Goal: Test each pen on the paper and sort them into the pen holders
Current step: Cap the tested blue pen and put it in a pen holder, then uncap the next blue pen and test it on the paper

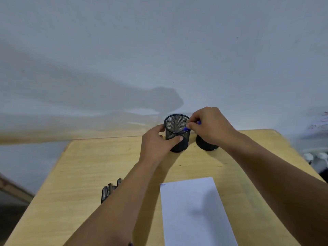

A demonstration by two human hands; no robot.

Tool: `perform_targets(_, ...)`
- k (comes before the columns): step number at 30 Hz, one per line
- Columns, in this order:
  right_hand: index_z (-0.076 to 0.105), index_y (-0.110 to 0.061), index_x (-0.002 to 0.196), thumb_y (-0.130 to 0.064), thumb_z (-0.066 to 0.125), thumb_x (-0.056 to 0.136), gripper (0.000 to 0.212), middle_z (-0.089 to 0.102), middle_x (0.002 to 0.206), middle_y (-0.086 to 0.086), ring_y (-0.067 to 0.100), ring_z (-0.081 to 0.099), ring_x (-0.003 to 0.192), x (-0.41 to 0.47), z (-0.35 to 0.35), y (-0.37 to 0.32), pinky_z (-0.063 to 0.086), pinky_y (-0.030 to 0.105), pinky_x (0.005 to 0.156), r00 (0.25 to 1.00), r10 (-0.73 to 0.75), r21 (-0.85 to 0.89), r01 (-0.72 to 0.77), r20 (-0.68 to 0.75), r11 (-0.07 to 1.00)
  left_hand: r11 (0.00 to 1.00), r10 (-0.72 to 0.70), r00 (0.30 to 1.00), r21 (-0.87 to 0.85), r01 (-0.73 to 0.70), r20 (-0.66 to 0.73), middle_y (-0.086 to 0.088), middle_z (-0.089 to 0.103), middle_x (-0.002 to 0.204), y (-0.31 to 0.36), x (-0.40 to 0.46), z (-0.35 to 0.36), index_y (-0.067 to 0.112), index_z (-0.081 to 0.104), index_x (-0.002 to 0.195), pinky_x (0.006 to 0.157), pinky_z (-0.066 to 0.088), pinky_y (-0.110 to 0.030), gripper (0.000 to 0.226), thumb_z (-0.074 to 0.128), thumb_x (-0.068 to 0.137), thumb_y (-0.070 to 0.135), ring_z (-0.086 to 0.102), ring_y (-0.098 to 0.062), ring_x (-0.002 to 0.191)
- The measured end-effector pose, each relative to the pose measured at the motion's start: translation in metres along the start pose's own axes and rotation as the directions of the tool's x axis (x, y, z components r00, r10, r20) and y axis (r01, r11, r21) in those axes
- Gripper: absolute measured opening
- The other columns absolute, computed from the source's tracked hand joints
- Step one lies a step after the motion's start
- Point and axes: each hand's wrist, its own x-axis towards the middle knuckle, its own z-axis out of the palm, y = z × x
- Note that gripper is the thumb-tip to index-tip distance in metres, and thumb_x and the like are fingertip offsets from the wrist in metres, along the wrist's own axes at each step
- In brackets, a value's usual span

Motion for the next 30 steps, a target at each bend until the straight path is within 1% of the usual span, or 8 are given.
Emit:
perform_targets(2, 0.079, -0.015, 0.084, -0.021, 0.068, 0.088, 0.013, 0.074, 0.081, 0.005, 0.020, 0.064, 0.080, 0.006, 0.004, -0.002, 0.043, 0.024, 0.057, 0.999, -0.024, -0.047, 0.025, 0.026, 0.999, 1.000, 0.014, 1.000, -0.015, -0.014, 0.007, 0.027, 0.064, 0.081, 0.000, 0.001, 0.001, 0.036, 0.067, 0.099, 0.059, 0.043, -0.005, 0.038, 0.086, 0.067, 0.038, 0.058, -0.008, 0.070)
perform_targets(6, 0.078, -0.019, 0.082, -0.023, 0.068, 0.085, 0.011, 0.074, 0.081, 0.007, 0.024, 0.066, 0.081, 0.017, 0.012, -0.003, 0.048, 0.028, 0.066, 0.997, -0.015, -0.126, 0.024, 0.072, 0.992, 0.999, 0.032, 0.999, -0.045, -0.031, 0.014, 0.028, 0.066, 0.082, -0.002, 0.003, 0.001, 0.041, 0.064, 0.091, 0.058, 0.042, -0.005, 0.032, 0.086, 0.067, 0.037, 0.059, -0.014, 0.068)
perform_targets(10, 0.077, -0.025, 0.095, -0.032, 0.066, 0.088, 0.015, 0.073, 0.094, 0.002, 0.023, 0.066, 0.090, 0.017, 0.009, -0.002, 0.050, 0.031, 0.071, 0.997, -0.013, -0.187, 0.027, 0.072, 0.982, 0.999, 0.039, 0.999, -0.018, -0.038, 0.030, 0.025, 0.064, 0.086, -0.003, 0.004, -0.002, 0.030, 0.070, 0.108, 0.058, 0.041, -0.005, 0.042, 0.085, 0.070, 0.038, 0.054, -0.008, 0.067)
perform_targets(14, 0.060, -0.027, 0.128, -0.038, 0.062, 0.090, 0.040, 0.065, 0.116, -0.002, 0.021, 0.058, 0.109, -0.002, 0.004, -0.002, 0.049, 0.037, 0.086, 0.988, -0.097, -0.213, 0.070, -0.117, 0.975, 1.000, -0.024, 0.997, 0.008, 0.023, 0.068, 0.011, 0.065, 0.117, -0.007, 0.000, -0.017, 0.023, 0.062, 0.128, 0.079, 0.044, -0.020, 0.062, 0.081, 0.074, 0.046, 0.060, -0.006, 0.092)
perform_targets(17, 0.063, -0.028, 0.120, -0.034, 0.062, 0.089, 0.032, 0.065, 0.103, -0.007, 0.016, 0.060, 0.098, -0.027, 0.006, -0.006, 0.048, 0.033, 0.083, 0.963, -0.097, -0.086, 0.078, -0.252, 0.993, 0.998, -0.011, 0.989, 0.059, 0.002, 0.147, 0.013, 0.069, 0.107, -0.013, -0.010, -0.042, 0.025, 0.068, 0.117, 0.079, 0.047, -0.023, 0.042, 0.078, 0.079, 0.039, 0.061, -0.007, 0.088)
perform_targets(22, 0.073, -0.027, 0.091, -0.024, 0.069, 0.083, 0.010, 0.066, 0.071, -0.016, -0.001, 0.057, 0.064, -0.081, 0.040, -0.027, 0.046, 0.023, 0.068, 0.998, 0.017, 0.171, -0.007, -0.060, 0.985, 0.980, -0.006, 0.956, 0.191, -0.053, 0.292, 0.023, 0.069, 0.103, -0.036, -0.036, -0.086, 0.037, 0.071, 0.090, 0.075, 0.054, -0.028, 0.005, 0.071, 0.085, 0.035, 0.062, -0.008, 0.088)
perform_targets(26, 0.075, -0.025, 0.095, -0.027, 0.071, 0.084, 0.012, 0.068, 0.079, -0.014, 0.002, 0.062, 0.071, -0.118, 0.079, -0.059, 0.047, 0.017, 0.062, 0.981, 0.054, 0.252, -0.100, 0.185, 0.962, 0.896, 0.010, 0.921, 0.405, -0.180, 0.388, 0.021, 0.066, 0.110, -0.052, -0.051, -0.112, 0.033, 0.070, 0.111, 0.077, 0.041, -0.018, 0.020, 0.064, 0.092, 0.031, 0.056, -0.004, 0.097)
perform_targets(30, 0.074, -0.023, 0.098, -0.031, 0.074, 0.082, 0.018, 0.067, 0.083, -0.010, 0.003, 0.063, 0.075, -0.144, 0.111, -0.090, 0.046, 0.013, 0.062, 0.951, 0.042, 0.285, -0.134, 0.307, 0.949, 0.793, 0.007, 0.887, 0.538, -0.287, 0.462, 0.011, 0.065, 0.124, -0.063, -0.059, -0.132, 0.027, 0.067, 0.122, 0.095, 0.043, -0.025, 0.028, 0.060, 0.095, 0.027, 0.055, -0.010, 0.116)
